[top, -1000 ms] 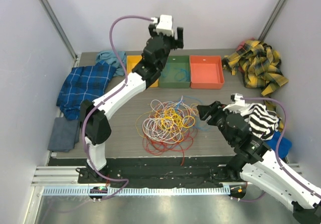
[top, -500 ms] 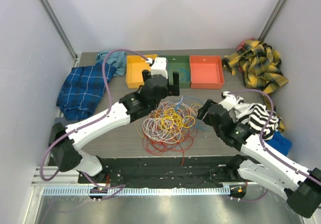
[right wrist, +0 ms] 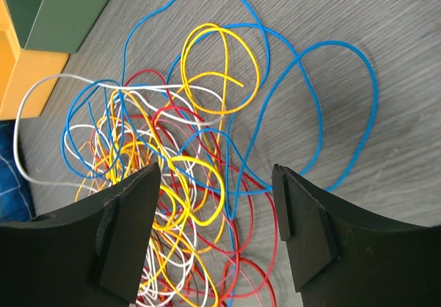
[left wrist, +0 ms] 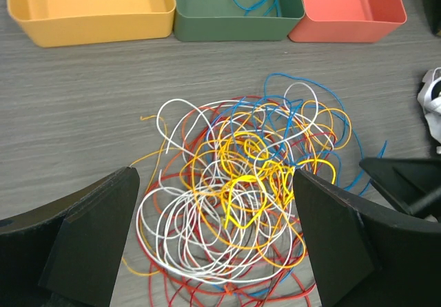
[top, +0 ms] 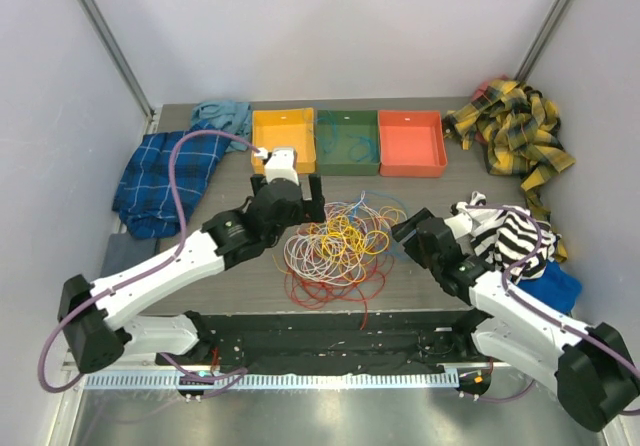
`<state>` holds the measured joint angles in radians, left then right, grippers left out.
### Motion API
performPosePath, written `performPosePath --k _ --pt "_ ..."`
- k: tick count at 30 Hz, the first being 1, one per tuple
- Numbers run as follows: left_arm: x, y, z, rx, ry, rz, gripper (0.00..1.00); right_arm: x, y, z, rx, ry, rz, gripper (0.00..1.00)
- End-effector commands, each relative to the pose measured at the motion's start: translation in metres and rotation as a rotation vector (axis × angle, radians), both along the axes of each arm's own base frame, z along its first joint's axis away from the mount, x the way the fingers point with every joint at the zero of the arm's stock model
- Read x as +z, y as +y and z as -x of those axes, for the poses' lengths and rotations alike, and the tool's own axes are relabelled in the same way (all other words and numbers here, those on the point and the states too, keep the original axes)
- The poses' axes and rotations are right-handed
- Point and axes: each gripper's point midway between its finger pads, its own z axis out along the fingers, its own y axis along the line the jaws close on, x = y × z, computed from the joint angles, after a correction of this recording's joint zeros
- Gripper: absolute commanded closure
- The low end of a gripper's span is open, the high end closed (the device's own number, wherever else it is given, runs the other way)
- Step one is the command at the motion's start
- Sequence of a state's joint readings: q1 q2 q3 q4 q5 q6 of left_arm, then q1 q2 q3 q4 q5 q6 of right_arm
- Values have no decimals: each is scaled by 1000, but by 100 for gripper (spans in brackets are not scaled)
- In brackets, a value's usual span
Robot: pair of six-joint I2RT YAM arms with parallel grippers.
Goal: Untangle the cables
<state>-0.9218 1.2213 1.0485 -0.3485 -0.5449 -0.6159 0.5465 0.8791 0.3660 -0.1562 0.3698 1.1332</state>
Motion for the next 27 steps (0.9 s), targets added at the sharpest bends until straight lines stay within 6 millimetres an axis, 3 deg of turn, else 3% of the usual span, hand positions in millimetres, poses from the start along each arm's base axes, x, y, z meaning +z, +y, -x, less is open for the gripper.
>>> performPosePath --k 1,6,9,13,14,16,19,20,22,23,25,26,27 --pt "16 15 13 21 -30 94 0 25 10 -34 -57 -108 -93 27" --pt "4 27 22 33 -10 89 0 8 -1 -45 -107 -69 -74 34" --pt "-3 33 26 42 2 93 0 11 -6 -49 -132 -103 -78 51" --pt "-11 36 30 46 15 100 0 18 -12 -54 -143 -122 -55 86" --pt "-12 36 30 44 18 98 0 23 -11 -55 -136 -135 -48 99" --pt "-16 36 32 41 28 98 0 35 -13 -56 -131 -157 -32 99" --pt "-18 36 34 34 37 104 0 87 -14 -61 -99 -254 -5 99" --pt "-17 36 35 34 36 110 0 124 -11 -66 -87 -317 -10 99" --pt "-19 36 37 29 40 116 0 174 -11 -66 -39 -417 27 99" --pt "-20 37 38 34 42 120 0 224 -8 -68 -25 -509 10 99" --pt "-21 37 39 32 44 128 0 265 -6 -66 23 -577 53 99" --pt "-21 37 39 33 45 137 0 311 -7 -63 25 -658 33 99" --pt "-22 37 40 30 48 138 0 329 -6 -61 40 -686 38 99"
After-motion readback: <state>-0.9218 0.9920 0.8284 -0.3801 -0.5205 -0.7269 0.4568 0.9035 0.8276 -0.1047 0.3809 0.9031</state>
